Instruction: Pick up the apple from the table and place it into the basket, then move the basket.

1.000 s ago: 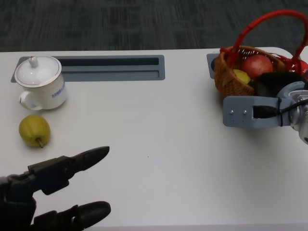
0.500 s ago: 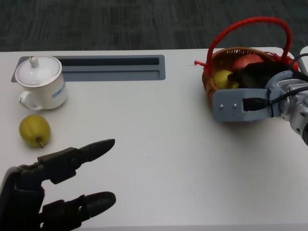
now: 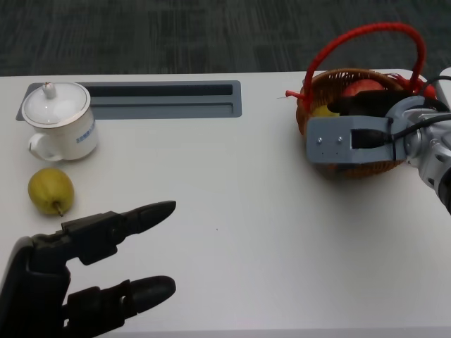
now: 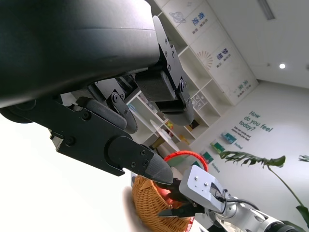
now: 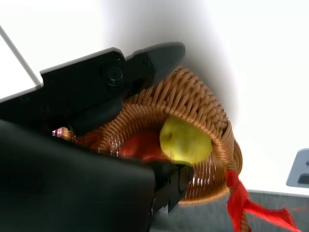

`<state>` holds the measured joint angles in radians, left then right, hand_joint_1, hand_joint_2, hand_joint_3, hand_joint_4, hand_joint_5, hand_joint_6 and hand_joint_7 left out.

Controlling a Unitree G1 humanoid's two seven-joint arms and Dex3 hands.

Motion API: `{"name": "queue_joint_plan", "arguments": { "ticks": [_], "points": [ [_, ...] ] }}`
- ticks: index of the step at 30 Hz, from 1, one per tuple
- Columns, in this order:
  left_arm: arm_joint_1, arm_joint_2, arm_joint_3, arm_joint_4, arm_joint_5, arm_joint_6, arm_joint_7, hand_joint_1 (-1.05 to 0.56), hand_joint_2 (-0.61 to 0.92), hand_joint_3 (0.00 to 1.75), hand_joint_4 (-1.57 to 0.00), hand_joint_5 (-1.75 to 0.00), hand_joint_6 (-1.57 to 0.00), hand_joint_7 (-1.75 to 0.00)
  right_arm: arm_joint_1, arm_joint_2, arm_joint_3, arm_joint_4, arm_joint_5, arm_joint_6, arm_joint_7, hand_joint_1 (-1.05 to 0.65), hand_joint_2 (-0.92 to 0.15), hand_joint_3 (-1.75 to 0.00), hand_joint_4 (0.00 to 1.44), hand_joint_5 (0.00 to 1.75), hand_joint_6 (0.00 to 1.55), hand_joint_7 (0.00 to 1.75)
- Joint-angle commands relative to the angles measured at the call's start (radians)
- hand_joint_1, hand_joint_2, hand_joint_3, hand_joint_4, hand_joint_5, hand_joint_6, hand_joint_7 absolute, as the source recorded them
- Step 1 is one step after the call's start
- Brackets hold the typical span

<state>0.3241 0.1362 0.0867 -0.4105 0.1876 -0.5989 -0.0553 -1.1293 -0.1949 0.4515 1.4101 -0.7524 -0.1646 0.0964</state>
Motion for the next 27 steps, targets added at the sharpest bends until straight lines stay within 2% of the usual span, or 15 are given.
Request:
{"name": "queue_joint_plan", "arguments": {
  "ticks": [1, 5, 13, 16, 21, 27],
  "points": [
    [-0.030, 0.023, 0.015, 0.020, -0.019, 0.006, -0.004, -0.44, 0.79, 0.00, -0.96, -0.01, -0.88, -0.01, -0.019, -0.030, -0.059, -0.019, 0.065, -0.044, -0.007, -0.98, -0.82, 0.00, 0.23, 0.03, 0.23, 0.03],
    [-0.069, 0.040, 0.020, 0.063, -0.035, -0.013, -0.006, -0.44, 0.80, 0.00, -0.96, 0.00, -0.87, 0.00, 0.000, -0.068, -0.091, -0.031, 0.100, -0.132, -0.049, -0.92, -0.79, 0.00, 0.30, 0.03, 0.28, 0.02],
    [-0.110, 0.060, 0.024, 0.109, -0.063, -0.041, -0.011, -0.45, 0.81, 0.00, -0.96, 0.00, -0.88, -0.01, 0.056, -0.146, -0.113, -0.060, 0.143, -0.311, -0.038, -0.93, -0.81, -0.01, 0.32, 0.01, 0.27, 0.00],
    [-0.133, 0.070, 0.024, 0.124, -0.081, -0.046, -0.021, -0.46, 0.81, 0.00, -0.97, 0.00, -0.88, -0.01, 0.087, -0.173, -0.141, -0.078, 0.190, -0.379, -0.004, -0.91, -0.81, 0.00, 0.33, 0.01, 0.28, 0.01],
    [-0.166, 0.085, 0.027, 0.143, -0.094, -0.051, -0.033, -0.48, 0.81, 0.00, -0.98, -0.01, -0.88, 0.00, 0.139, -0.213, -0.161, -0.116, 0.238, -0.431, 0.056, -0.94, -0.91, -0.06, 0.41, 0.03, 0.39, 0.03],
    [-0.193, 0.096, 0.030, 0.150, -0.098, -0.041, -0.040, -0.49, 0.82, 0.00, -0.97, 0.00, -0.88, 0.00, 0.221, -0.264, -0.213, -0.191, 0.334, -0.513, 0.186, -0.94, -0.92, -0.11, 0.47, 0.03, 0.45, 0.03]
  ]
}}
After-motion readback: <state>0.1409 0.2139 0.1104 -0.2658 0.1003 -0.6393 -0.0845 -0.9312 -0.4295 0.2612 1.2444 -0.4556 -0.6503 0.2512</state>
